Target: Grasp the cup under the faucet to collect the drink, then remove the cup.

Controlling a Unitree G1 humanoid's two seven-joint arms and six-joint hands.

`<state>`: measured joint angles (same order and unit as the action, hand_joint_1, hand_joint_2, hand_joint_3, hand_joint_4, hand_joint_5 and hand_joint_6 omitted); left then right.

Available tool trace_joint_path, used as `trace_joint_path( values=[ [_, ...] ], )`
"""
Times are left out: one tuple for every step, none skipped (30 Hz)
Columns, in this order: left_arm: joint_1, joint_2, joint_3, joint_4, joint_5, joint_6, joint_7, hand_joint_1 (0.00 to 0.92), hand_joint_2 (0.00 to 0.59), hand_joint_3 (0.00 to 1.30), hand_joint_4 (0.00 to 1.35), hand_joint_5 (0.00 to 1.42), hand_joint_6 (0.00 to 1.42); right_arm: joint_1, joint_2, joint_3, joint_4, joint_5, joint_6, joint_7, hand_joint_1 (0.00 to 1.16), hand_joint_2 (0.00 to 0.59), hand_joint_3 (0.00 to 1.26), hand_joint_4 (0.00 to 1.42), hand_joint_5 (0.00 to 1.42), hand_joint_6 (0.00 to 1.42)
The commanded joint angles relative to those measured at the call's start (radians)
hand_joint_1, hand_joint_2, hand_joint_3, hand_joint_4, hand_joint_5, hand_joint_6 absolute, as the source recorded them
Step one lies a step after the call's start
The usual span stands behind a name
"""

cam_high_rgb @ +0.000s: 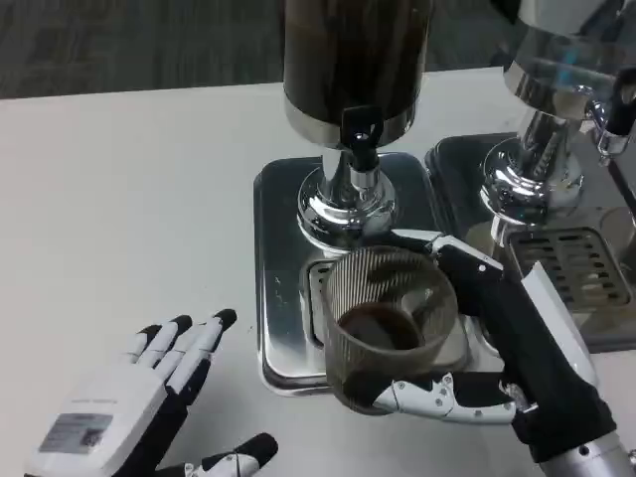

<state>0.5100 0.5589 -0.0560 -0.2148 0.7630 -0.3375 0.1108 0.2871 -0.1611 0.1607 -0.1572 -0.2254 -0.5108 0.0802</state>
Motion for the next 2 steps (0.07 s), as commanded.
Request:
trace_joint_path(
  values=[
    [0.002, -0.004, -0.003, -0.008, 0.003, 0.010, -0.012, 0.000, 0.159, 0.00, 0.00, 0.00, 0.00, -0.007, 0.010, -0.010, -0.029, 0.034, -0.009, -0.007, 1.06, 0.190, 0.43, 0.51, 0.72, 1.02],
    [0.001, -0.005, -0.004, -0.008, 0.004, 0.011, -0.012, 0.000, 0.159, 0.00, 0.00, 0.00, 0.00, -0.008, 0.010, -0.011, -0.028, 0.035, -0.008, -0.006, 1.06, 0.190, 0.43, 0.51, 0.72, 1.02]
  ],
)
